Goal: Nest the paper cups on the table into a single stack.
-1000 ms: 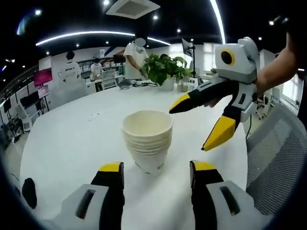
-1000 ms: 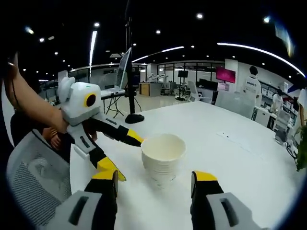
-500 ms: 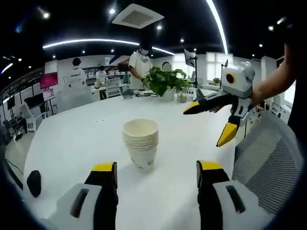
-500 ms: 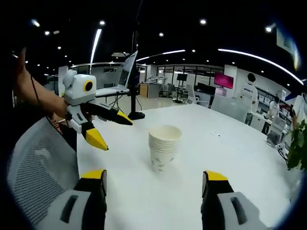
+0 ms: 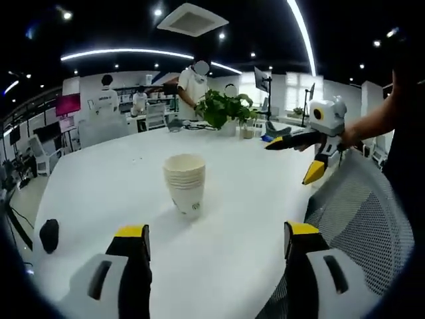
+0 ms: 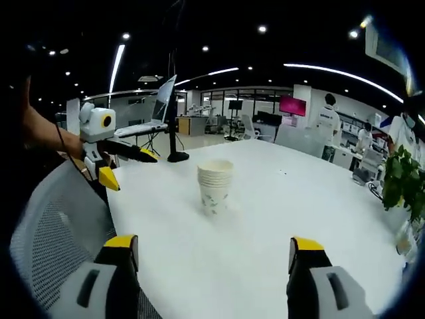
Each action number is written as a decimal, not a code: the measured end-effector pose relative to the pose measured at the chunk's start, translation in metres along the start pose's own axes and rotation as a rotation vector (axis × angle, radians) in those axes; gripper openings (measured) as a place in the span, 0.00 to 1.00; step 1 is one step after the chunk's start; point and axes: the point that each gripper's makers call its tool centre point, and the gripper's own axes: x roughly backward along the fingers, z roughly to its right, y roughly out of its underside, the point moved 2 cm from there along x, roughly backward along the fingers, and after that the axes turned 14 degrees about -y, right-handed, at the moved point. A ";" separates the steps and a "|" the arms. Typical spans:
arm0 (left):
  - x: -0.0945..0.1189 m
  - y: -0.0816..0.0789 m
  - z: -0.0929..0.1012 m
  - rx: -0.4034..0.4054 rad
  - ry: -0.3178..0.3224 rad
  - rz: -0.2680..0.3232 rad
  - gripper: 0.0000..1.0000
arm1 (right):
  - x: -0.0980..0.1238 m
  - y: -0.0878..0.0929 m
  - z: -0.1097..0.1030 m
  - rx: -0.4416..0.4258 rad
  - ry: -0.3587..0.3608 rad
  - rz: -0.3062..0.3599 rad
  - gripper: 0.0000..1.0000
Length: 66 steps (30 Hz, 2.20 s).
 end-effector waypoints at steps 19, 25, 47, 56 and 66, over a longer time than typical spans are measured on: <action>0.012 -0.004 0.001 0.021 -0.073 0.097 0.99 | 0.007 0.002 -0.003 -0.034 0.038 0.097 1.00; 0.011 -0.001 -0.001 0.011 -0.080 0.095 0.99 | 0.006 0.006 -0.004 -0.002 0.043 0.070 0.99; 0.010 0.001 -0.005 -0.016 -0.088 0.100 0.99 | 0.005 0.009 -0.003 0.019 0.049 0.042 0.96; 0.010 0.003 -0.006 -0.025 -0.088 0.100 0.99 | 0.005 0.007 -0.006 0.028 0.051 0.035 0.96; 0.010 0.003 -0.006 -0.031 -0.088 0.099 0.99 | 0.005 0.007 -0.006 0.029 0.050 0.035 0.95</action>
